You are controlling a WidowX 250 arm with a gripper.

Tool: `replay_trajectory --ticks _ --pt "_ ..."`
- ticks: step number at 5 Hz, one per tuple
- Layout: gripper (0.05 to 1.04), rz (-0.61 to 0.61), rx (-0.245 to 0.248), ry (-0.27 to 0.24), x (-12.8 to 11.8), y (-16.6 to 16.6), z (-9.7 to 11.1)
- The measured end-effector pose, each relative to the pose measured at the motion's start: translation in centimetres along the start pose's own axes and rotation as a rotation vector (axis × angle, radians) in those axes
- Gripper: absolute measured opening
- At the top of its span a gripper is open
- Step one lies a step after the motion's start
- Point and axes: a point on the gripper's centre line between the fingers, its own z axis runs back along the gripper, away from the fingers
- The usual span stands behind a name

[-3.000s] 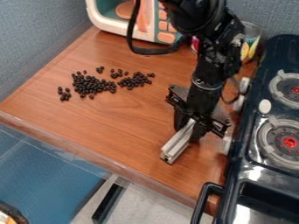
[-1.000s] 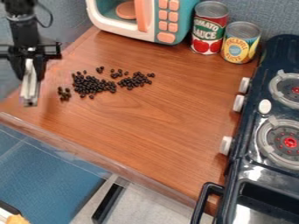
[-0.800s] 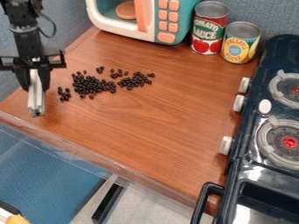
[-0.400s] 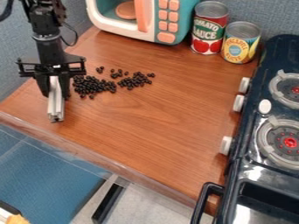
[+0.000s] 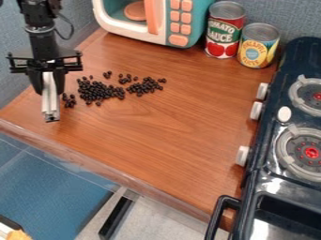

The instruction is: Sweep into pile

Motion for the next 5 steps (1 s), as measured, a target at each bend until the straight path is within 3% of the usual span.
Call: replay_trajectory --ticks 2,5 --pt "0.369 0.004 0.042 0.009 -0.2 0.2 -2.0" --pt "0.369 -0.023 0.096 -0.002 -0.4 -0.2 -2.9"
